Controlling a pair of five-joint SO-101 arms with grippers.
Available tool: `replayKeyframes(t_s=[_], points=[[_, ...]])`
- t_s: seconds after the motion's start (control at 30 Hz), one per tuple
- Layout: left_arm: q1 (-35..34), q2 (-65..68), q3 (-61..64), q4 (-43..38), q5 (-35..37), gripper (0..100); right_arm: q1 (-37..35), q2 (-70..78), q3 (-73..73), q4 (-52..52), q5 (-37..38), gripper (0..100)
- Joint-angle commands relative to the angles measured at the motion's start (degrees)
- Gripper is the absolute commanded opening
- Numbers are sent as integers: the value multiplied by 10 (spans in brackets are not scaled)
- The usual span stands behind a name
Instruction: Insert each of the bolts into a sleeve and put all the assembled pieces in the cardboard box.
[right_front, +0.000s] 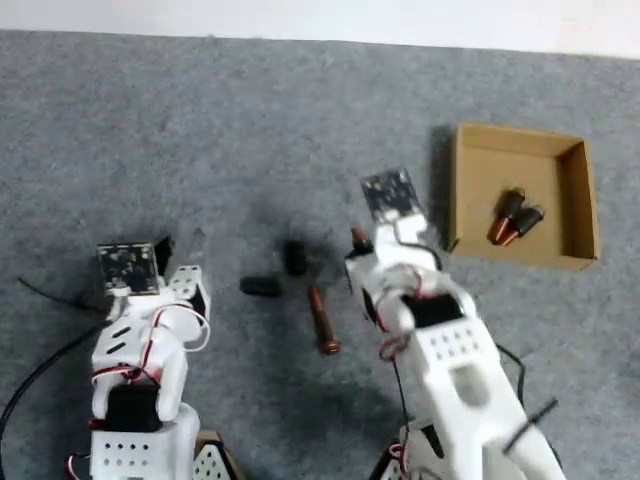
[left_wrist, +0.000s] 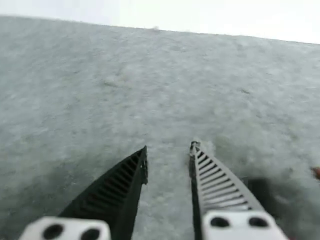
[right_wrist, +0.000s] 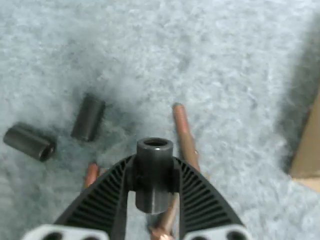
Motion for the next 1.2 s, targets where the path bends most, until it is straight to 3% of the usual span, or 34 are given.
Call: replayKeyframes(t_s=[0.0,0.3,0.5,0.6,0.73,0.8,0.97,1.17], points=[[68,0,-12,-29,-6,140,18,-102,47,-18,4,3],[210,0,5,-29,-8,185,41,-297,193,-16,5,3],[236,7,-22,-29,-54,186,116,-404,248,-14,2,3],[239,70,-82,-19,-55,189,121,-444,270,0,4,3],[256,262,-164,-16,-49,189,120,-490,275,36,4,3],[277,377,-202,-16,2,189,121,-509,276,42,4,3],[350,595,-314,25,244,213,121,-528,290,45,5,3],[348,753,-383,25,273,213,121,-529,293,44,5,3]])
